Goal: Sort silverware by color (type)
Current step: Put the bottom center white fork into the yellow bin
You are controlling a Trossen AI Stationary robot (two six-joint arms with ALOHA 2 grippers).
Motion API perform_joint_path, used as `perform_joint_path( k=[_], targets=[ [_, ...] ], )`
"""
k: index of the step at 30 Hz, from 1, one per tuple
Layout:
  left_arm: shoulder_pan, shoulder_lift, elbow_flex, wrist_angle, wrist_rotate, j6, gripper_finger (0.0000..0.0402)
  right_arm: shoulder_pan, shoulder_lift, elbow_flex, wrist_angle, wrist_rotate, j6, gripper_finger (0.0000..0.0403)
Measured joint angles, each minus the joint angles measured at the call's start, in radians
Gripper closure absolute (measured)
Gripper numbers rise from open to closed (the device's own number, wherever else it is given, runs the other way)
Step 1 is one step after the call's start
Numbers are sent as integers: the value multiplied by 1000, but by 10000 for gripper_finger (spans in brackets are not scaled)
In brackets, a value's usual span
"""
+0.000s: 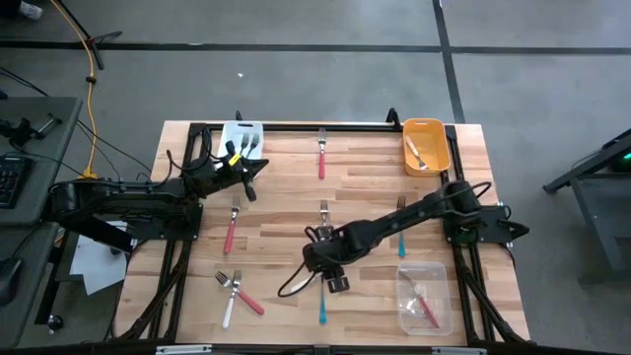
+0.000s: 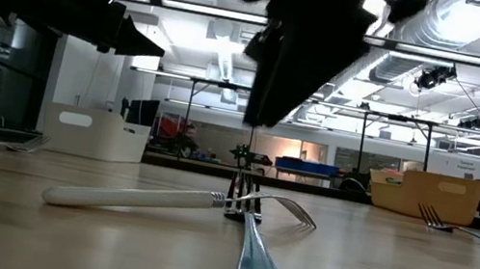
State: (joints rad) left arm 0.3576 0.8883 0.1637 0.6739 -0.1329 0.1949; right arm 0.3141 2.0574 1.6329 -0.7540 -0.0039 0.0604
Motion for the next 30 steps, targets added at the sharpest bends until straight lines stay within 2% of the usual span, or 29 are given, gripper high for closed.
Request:
perform_joint_path(
  k=[5,13,21,30],
  targets=[
    [0,0,0,-3,0,-2,396,-8,40,0,61,-33,-70,232],
    [-1,0,0,-22,0,-10,396,-21,73,0,80,-75,-167,266],
    [-1,1,0,-32,0,-10,396,-20,121,0,80,-120,-174,274],
    [-1,1,0,-42,0,-10,396,-22,138,0,40,-98,-174,276]
  ],
)
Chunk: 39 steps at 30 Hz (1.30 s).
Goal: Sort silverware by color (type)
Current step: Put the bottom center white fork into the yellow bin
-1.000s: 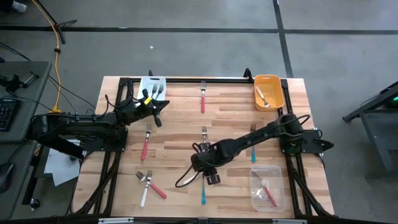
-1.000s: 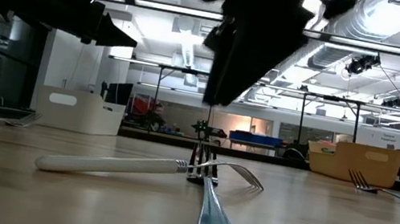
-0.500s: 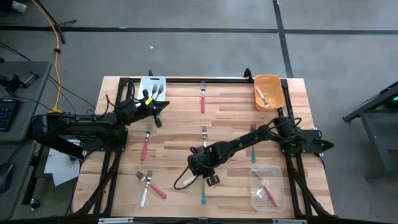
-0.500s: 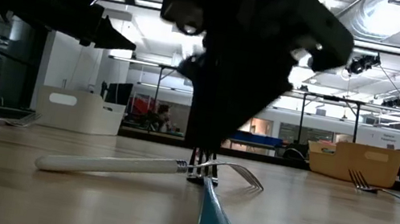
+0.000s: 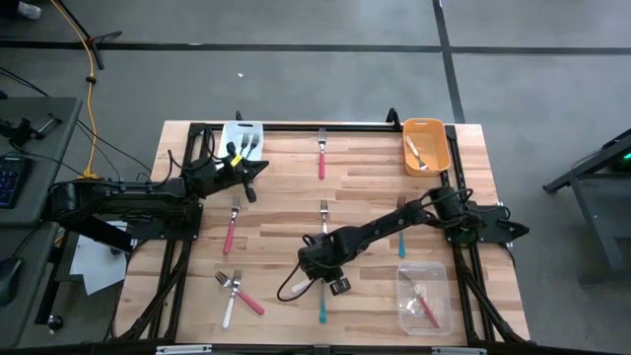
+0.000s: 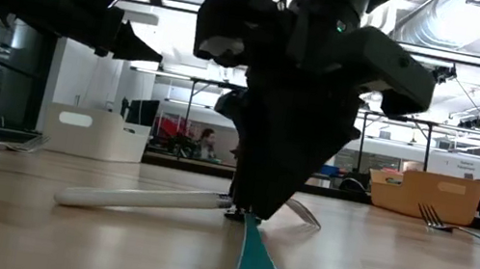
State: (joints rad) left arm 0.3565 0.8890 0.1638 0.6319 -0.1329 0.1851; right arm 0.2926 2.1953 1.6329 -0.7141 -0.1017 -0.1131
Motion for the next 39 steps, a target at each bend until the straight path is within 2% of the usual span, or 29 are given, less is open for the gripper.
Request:
perform_joint_path(
  k=[5,14,21,27,32,35,39],
  targets=[
    [0,0,0,-1,0,0,396,-5,2,0,-10,4,1,302],
    [0,0,0,0,0,1,396,-5,-1,1,-11,8,-1,390],
    [0,0,0,0,0,1,396,-4,-61,1,-46,23,35,386],
    [0,-1,0,-2,0,0,396,-15,-186,3,-181,166,97,394],
    [-10,-1,0,-6,0,0,396,-90,-305,-7,-382,329,192,393],
    [-22,-1,0,-6,0,0,396,-165,-412,-95,-417,391,224,393],
    [-37,-1,0,-7,0,0,396,-315,-607,-321,-359,426,281,394]
  ],
)
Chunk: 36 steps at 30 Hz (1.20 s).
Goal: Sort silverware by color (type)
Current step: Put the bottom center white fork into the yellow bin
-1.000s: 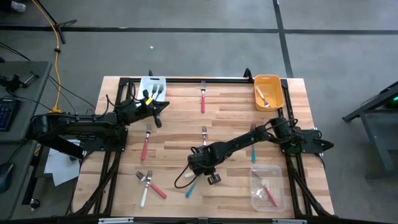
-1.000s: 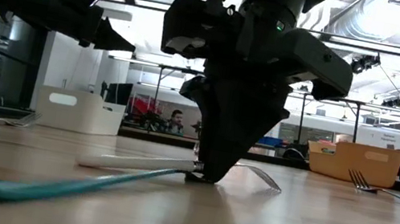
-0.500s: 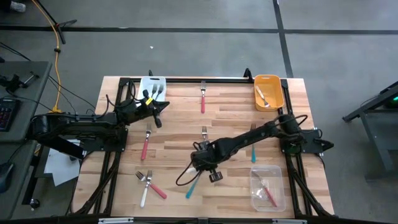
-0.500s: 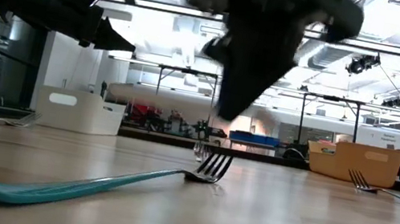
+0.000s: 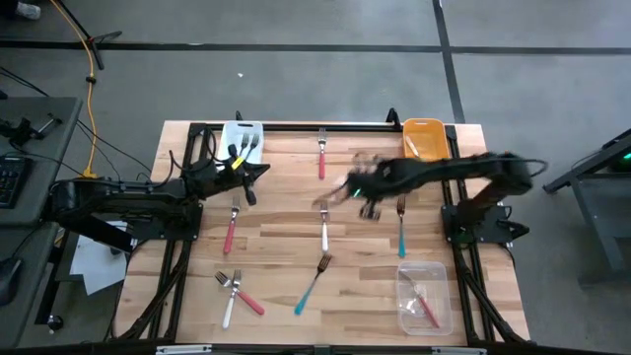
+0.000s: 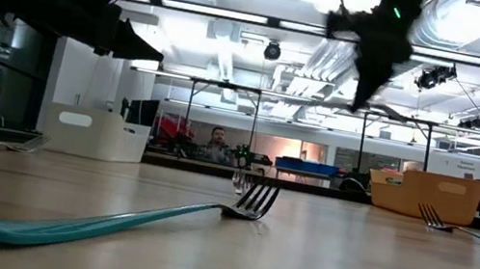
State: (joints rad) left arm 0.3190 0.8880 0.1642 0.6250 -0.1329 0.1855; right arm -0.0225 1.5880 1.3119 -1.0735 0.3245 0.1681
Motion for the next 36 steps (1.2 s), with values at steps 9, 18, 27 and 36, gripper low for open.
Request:
perform_joint_path(
  k=[9,18,27,36],
  targets=[
    [-8,0,0,2,-2,0,396,-476,-358,-330,93,18,112,395],
    [-8,0,0,11,-5,1,396,-766,-358,-393,180,-32,-31,398],
    [-8,0,0,9,-5,1,396,-887,-278,-411,213,-14,-142,402],
    [-7,0,0,8,-5,1,396,-921,-152,-411,258,9,-177,402]
  ],
)
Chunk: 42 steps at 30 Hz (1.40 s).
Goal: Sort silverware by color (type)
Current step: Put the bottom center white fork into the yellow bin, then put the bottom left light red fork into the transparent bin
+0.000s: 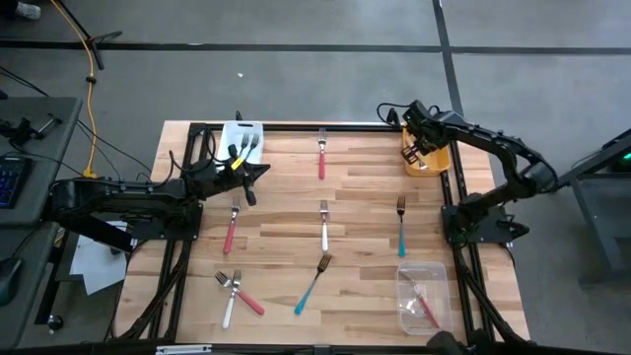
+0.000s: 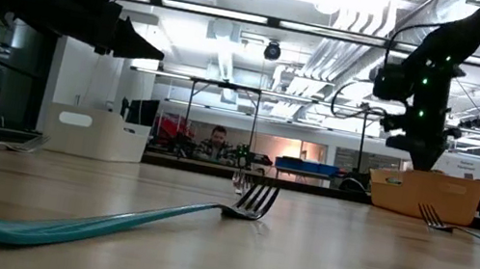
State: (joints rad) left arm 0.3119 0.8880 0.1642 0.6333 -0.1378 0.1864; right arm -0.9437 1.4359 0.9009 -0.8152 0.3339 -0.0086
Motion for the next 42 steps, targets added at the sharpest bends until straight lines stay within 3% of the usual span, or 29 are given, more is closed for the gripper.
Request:
perform_joint_path(
  k=[14,27,35,42],
  targets=[
    [0,0,0,0,0,0,396,-13,126,0,37,26,-19,400],
    [0,0,0,0,0,0,396,-15,155,1,41,15,-18,350],
    [0,0,0,0,0,0,396,22,79,1,7,93,-39,342],
    [0,0,0,0,0,0,396,91,-65,1,41,86,-41,395]
  ],
)
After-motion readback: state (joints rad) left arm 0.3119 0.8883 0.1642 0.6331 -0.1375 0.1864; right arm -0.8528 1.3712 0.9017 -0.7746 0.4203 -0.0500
